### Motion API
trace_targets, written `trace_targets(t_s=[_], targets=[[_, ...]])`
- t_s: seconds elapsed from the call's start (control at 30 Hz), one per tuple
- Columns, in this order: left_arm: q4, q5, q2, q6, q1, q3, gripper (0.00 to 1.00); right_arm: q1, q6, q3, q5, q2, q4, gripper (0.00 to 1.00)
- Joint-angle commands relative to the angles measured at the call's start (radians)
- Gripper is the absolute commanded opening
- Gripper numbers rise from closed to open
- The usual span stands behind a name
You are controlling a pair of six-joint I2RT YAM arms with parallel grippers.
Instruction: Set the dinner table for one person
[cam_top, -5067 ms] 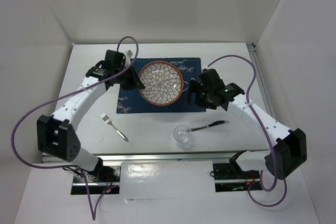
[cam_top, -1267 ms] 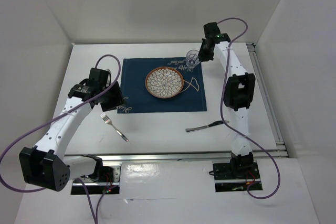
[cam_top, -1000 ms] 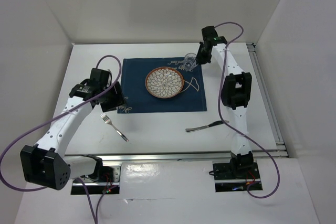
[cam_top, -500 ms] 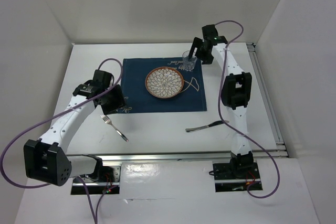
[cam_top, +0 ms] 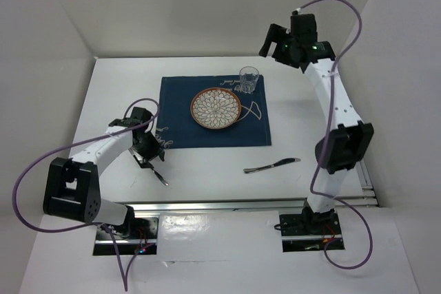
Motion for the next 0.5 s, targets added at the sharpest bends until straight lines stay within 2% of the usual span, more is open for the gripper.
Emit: trace_targets(t_s=[0.0, 0.13, 0.33, 0.47], targets=[[0.048, -0.048, 0.037, -0.061, 0.025, -0.013, 0.60, -0.003, -0.046, -0.113, 0.033, -0.124, 0.052, 1.00], [0.086, -0.074, 0.094, -0.071, 0.034, -0.022, 0.60, -0.003, -0.056, -0.213, 0.045, -0.228, 0.052, 1.00], [0.112, -0.077, 0.125, -0.112, 0.035, -0.054, 0.60, -0.003, -0.065, -0.302, 0.064, -0.262, 0.032, 1.00], [0.157, -0.065, 0.105, -0.078, 0.035, -0.073, 0.60, -0.003, -0.065, -0.352, 0.054, -0.297, 0.032, 1.00]])
